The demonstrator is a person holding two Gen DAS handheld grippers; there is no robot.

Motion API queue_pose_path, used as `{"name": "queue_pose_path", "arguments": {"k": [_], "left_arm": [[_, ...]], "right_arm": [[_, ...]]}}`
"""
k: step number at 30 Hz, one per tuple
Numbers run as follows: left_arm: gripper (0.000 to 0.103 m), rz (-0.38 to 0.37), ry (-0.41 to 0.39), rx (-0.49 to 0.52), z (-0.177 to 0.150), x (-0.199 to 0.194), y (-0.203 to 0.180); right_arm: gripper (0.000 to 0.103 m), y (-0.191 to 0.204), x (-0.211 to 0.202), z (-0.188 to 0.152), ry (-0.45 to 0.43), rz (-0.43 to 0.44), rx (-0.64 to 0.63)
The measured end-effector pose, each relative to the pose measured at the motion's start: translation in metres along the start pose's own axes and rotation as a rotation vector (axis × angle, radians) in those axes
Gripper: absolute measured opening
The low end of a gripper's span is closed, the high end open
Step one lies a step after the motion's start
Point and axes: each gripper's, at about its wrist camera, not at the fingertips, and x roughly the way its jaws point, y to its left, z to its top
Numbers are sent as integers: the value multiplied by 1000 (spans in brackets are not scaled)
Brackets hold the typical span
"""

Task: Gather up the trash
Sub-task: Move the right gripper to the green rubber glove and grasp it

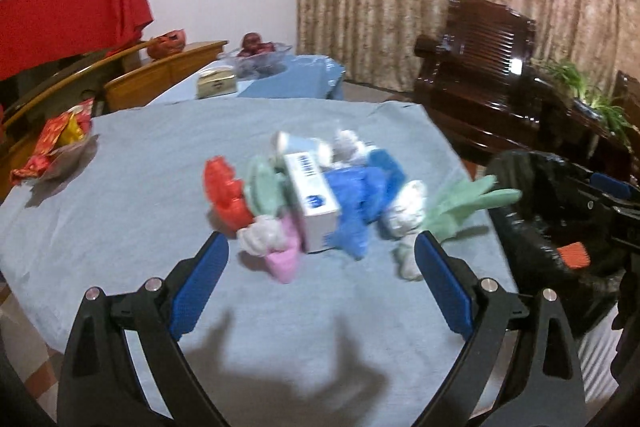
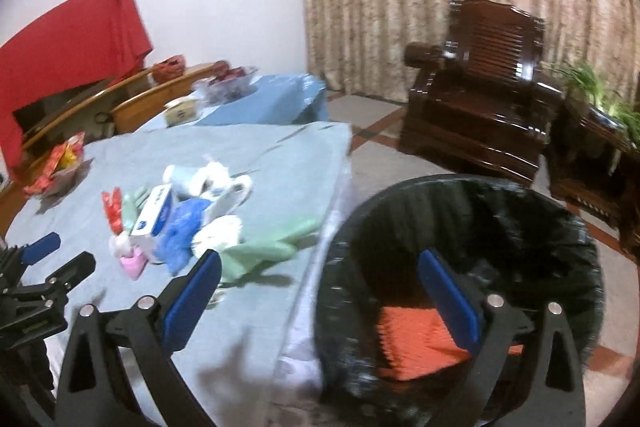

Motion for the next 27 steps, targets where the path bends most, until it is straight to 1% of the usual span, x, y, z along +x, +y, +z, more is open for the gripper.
{"name": "queue_pose_path", "arguments": {"k": [4,11,18,22,27], "left_arm": [[92,28,10,-9,-7,9,14],[91,63,33,-26,-18,25,35],[91,84,52,-29,-23,38,48],[91,85,66,-44,-25,45,55],[91,82,83,-45,-28,52,56]], "right_arm": [[97,27,22,-6,34,39,-38],[96,56,52,-20,90,72,-75],[94,75,92,-33,176,60,-71],[94,84,114,-36,215,28,-83],[94,91,132,-37,256,-3,-104]]}}
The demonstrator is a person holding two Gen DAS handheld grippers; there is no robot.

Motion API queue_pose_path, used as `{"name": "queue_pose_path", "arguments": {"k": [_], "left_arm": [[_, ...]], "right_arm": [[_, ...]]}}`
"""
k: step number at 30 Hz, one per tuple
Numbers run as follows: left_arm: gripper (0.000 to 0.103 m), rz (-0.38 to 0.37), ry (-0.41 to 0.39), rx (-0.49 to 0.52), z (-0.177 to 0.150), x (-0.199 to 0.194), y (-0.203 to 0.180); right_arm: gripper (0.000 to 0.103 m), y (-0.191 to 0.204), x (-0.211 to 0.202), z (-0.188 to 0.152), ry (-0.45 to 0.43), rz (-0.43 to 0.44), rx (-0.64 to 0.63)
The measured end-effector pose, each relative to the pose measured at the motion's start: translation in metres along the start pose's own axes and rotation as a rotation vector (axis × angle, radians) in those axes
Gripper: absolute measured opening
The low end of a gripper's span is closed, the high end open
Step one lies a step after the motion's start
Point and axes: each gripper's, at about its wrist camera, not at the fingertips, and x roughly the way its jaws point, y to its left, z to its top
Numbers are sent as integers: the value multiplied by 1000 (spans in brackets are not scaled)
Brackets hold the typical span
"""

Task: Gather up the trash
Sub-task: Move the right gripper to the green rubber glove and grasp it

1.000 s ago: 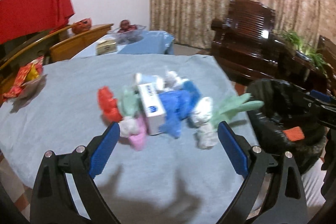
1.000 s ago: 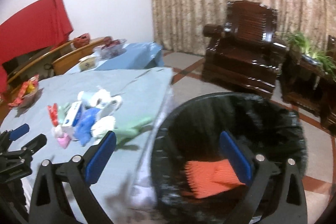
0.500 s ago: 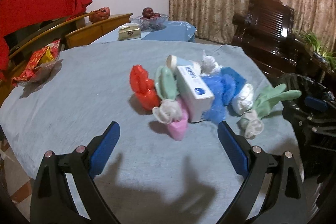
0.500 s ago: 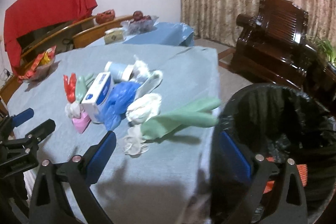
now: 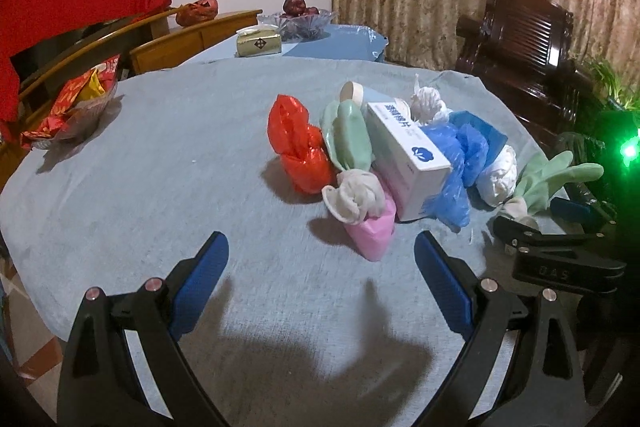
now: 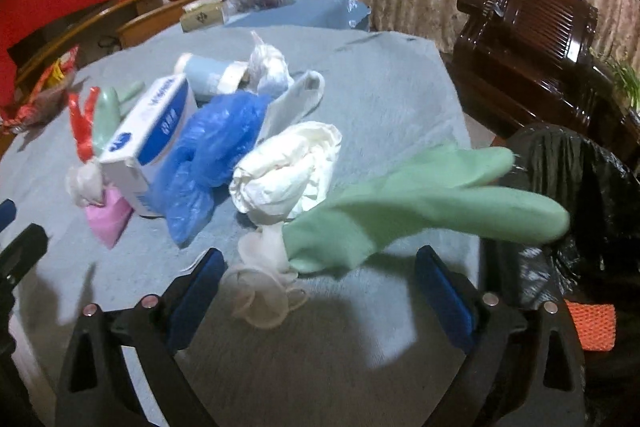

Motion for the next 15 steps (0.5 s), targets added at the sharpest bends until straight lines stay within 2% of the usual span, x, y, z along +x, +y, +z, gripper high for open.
{"name": "queue_pose_path", "arguments": {"k": [2,7,11,15], "left_arm": [[91,-2,6,-4,0,3,2],[91,-8,12,-5,-2,6,-2],[91,-17,16,3,-4,6,-8],[91,-29,18,10,-5,6,-13]], "right_arm": [[93,1,1,-2,10,2,-15],[83,-4,-10,-10,17,20,-59],[81,-2,-23,-18,25,-8,-122],[79,-7,-33,-24,44,-2,-122]]}}
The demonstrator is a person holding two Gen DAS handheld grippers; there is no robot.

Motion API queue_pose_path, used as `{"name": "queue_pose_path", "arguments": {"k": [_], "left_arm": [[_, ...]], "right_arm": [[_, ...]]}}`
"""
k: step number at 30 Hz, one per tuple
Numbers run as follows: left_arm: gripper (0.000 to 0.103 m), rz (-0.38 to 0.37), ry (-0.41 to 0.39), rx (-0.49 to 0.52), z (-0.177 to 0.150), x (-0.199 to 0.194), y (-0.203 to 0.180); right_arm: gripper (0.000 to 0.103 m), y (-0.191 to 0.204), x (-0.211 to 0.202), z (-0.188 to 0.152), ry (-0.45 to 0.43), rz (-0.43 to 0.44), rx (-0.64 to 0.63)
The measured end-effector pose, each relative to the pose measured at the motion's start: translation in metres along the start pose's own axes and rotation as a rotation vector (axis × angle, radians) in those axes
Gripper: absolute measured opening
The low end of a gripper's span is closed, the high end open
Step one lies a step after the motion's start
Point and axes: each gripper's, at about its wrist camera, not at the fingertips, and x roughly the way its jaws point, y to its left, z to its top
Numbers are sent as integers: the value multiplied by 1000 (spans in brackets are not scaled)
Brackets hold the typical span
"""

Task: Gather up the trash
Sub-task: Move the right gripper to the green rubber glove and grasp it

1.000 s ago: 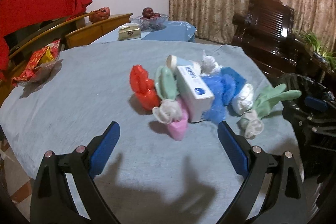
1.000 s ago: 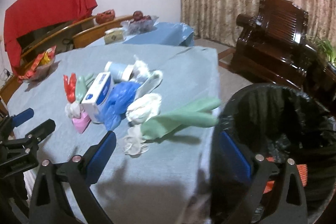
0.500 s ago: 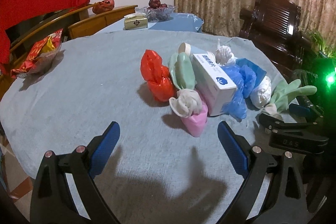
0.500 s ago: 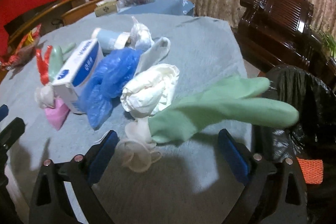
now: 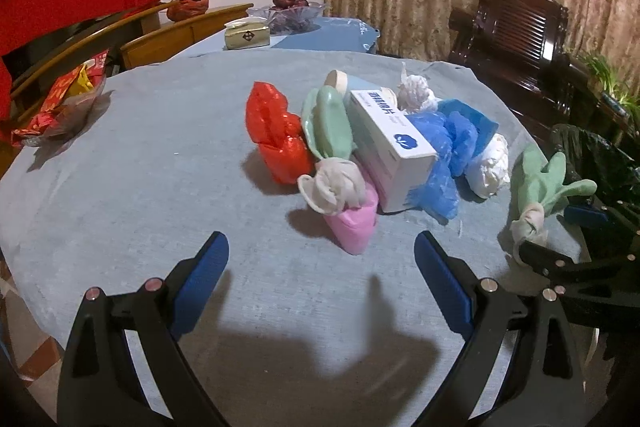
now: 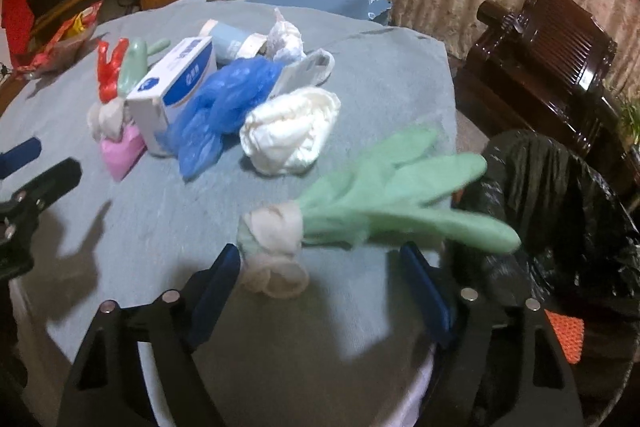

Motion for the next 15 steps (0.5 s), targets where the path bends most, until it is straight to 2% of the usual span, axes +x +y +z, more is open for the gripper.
{"name": "queue_pose_path", "arguments": {"k": [5,12,14,15], "left_arm": [[91,-4,1,1,-1,1,-2],[91,-3,-3,-3,0,1,-2],[91,-1,-3,-3,1,3,-1],[91,0,-3,-5,2,4,0]], "right_arm": [[80,-10,-9,4,-8,85,88],[87,-19,17,22,15,66,186],[87,-17,24,27,17,72,178],[83,-15,25,29,15,82,169]]}}
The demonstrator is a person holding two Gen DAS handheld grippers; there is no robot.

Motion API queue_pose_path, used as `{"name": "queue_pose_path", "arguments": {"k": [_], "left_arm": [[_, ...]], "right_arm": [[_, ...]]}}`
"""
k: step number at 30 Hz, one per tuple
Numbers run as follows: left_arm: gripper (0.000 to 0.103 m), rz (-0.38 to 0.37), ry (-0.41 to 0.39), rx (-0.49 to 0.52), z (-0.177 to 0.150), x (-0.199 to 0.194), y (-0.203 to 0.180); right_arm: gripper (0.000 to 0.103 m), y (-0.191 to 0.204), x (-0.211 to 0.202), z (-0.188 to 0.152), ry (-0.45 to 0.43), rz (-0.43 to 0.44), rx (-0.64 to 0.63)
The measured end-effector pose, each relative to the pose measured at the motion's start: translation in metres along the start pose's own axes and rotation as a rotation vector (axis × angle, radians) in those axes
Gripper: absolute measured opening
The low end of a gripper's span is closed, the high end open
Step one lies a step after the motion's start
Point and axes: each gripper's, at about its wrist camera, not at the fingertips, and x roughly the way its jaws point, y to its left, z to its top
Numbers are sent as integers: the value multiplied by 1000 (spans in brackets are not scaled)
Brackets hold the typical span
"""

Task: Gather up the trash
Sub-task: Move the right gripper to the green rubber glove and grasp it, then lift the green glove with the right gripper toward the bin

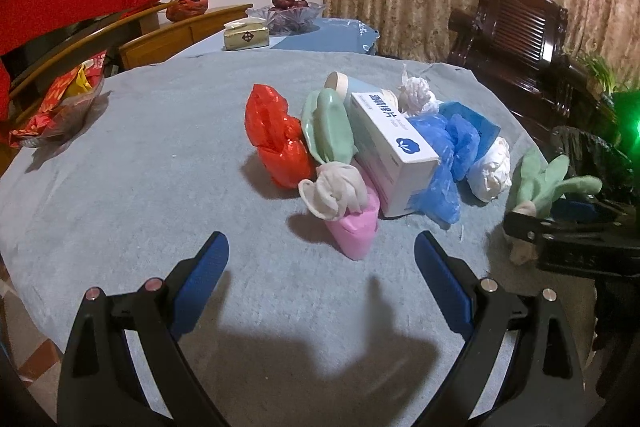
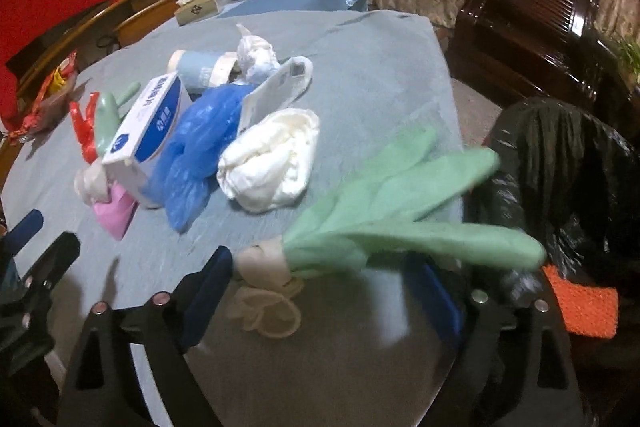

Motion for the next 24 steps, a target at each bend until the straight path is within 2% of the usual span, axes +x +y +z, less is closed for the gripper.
{"name": "queue_pose_path", "arguments": {"k": [3,6,8,12,14,20,22,24], "left_arm": [[91,2,0,-8,1,2,2],[91,3,2,-10,1,3,3],[91,3,5,-10,1,4,3],[91,-2,10,-8,0,5,1],[91,-5,11,-5,-1,4,0],[91,-10,7,2,-1,3,-5],[91,-11,4,2,0,2,-6],[91,-13,0,3,1,1,-6]], "right_arm": [[55,5,6,2,24,103,-16],[51,8,2,-2,26,155,-43],[50,8,-3,-8,42,228,-61],[50,14,-13,-21,74,291,-148],[55,14,-17,-27,82,258,-179],[69,1,-22,-22,81,243,-91],[78,0,-24,-18,63,213,-78],[81,0,-24,-14,51,197,-63]]}}
